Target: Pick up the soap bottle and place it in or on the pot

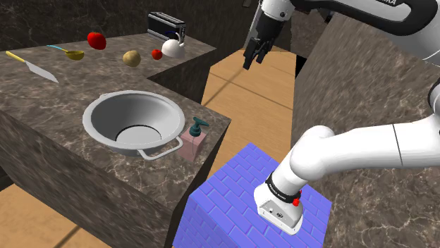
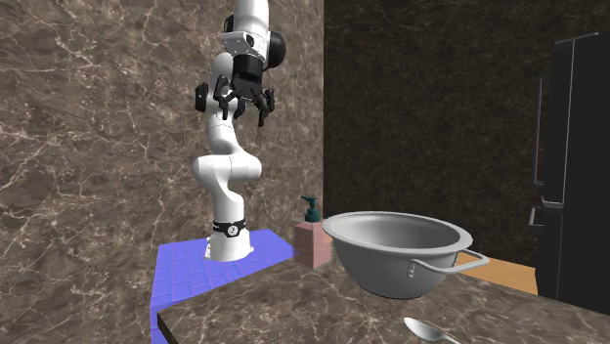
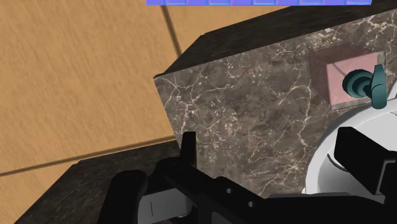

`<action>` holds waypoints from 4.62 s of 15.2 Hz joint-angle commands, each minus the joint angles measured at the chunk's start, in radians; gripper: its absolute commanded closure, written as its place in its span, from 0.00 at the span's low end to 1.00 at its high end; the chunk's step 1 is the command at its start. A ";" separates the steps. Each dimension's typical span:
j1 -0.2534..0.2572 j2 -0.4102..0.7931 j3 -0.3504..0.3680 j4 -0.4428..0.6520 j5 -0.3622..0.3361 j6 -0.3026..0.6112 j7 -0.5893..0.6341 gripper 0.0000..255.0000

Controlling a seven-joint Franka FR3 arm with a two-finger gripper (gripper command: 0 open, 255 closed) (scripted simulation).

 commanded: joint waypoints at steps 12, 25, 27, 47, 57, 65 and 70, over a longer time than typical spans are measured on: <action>0.071 0.083 0.168 -0.185 0.100 0.252 0.193 0.00; 0.111 0.294 0.327 -0.257 0.141 0.528 0.364 0.00; 0.108 0.307 0.330 -0.275 0.138 0.558 0.367 0.00; 0.105 0.326 0.333 -0.296 0.134 0.598 0.371 1.00; 0.108 0.270 0.313 -0.201 0.142 0.450 0.348 1.00; 0.107 0.246 0.299 -0.112 0.141 0.337 0.334 1.00; 0.105 0.239 0.292 -0.051 0.139 0.269 0.328 1.00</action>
